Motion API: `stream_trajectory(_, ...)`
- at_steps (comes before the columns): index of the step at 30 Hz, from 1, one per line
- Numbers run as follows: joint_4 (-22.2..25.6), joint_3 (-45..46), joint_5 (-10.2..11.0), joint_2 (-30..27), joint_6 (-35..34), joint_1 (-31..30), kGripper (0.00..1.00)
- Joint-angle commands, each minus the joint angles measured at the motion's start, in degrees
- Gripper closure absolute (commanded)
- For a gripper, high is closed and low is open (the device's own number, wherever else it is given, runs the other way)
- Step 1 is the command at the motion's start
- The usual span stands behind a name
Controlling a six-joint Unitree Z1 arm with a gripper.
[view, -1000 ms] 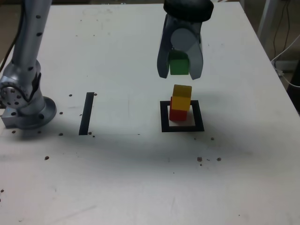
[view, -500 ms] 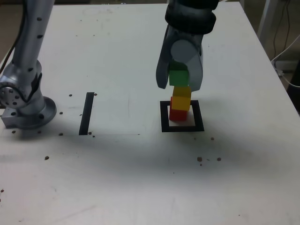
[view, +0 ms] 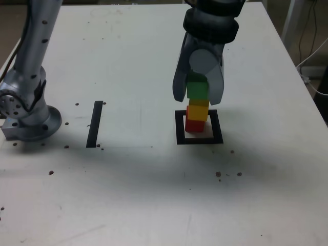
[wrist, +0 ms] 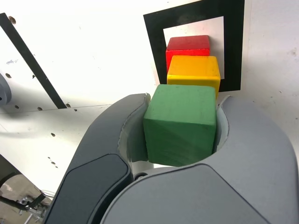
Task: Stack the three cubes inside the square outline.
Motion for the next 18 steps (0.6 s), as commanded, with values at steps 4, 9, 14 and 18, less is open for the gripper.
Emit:
stream_trajectory(4, -0.25, 0.64, -0.18, 0.55, -0.09, -0.1, 0.72)
stream_trajectory(9, -0.72, 1.19, -0.44, 0.67, -0.08, -0.1, 0.61)
stream_trajectory(14, -1.49, 1.7, -0.53, 0.66, 0.29, -0.1, 0.19)
stream_trajectory(18, -1.85, 1.79, -0.47, 0.59, 0.49, -0.1, 0.01)
